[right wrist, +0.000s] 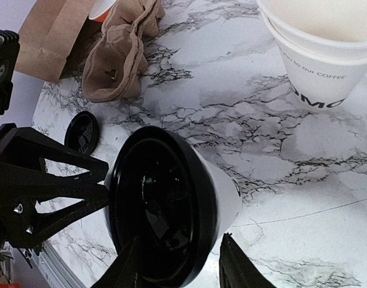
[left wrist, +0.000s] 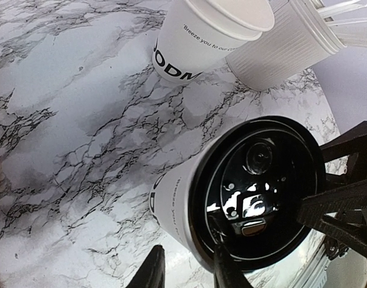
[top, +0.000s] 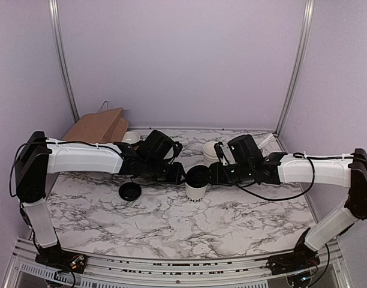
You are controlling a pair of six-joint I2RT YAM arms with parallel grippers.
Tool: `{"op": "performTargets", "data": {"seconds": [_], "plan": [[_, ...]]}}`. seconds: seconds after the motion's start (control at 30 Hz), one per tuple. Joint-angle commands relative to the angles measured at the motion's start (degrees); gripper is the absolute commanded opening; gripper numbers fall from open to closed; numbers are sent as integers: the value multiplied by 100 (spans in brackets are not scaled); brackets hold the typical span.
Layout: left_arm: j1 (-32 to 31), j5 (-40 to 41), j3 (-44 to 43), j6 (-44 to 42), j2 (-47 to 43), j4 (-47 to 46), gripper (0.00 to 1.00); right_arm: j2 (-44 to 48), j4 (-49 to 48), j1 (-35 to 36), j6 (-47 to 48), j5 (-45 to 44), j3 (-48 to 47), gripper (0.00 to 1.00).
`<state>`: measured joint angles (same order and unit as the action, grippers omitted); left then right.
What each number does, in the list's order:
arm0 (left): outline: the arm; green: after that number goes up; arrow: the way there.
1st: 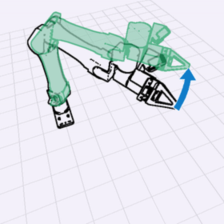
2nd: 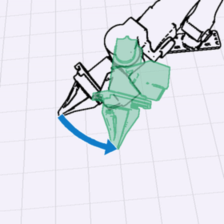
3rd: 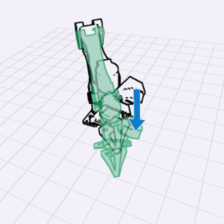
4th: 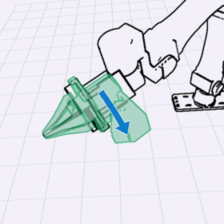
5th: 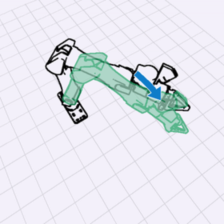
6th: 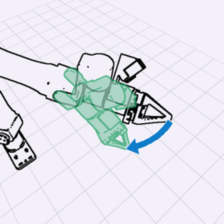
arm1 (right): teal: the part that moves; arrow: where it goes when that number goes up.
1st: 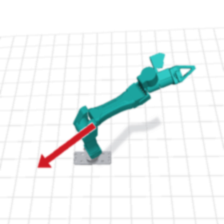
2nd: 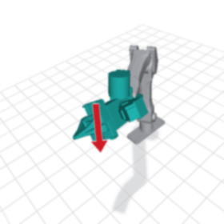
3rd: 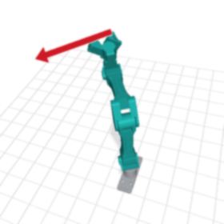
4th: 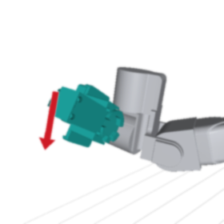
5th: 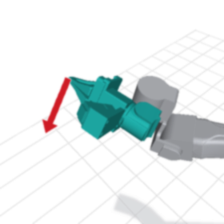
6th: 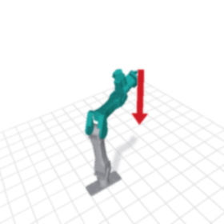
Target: Pack the takeout coffee
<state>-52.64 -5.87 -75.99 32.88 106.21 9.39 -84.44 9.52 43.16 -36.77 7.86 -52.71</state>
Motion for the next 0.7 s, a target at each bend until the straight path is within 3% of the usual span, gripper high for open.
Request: {"op": "performTargets", "data": {"seconds": [0.0, 0.67], "plan": [[-52, 92, -176, -110, 86, 235, 28, -71, 91, -23, 177, -118, -328, 42], [-88, 77, -250, -154, 146, 284, 28, -531, 1171, 804, 771, -1597, -1390, 26]]}}
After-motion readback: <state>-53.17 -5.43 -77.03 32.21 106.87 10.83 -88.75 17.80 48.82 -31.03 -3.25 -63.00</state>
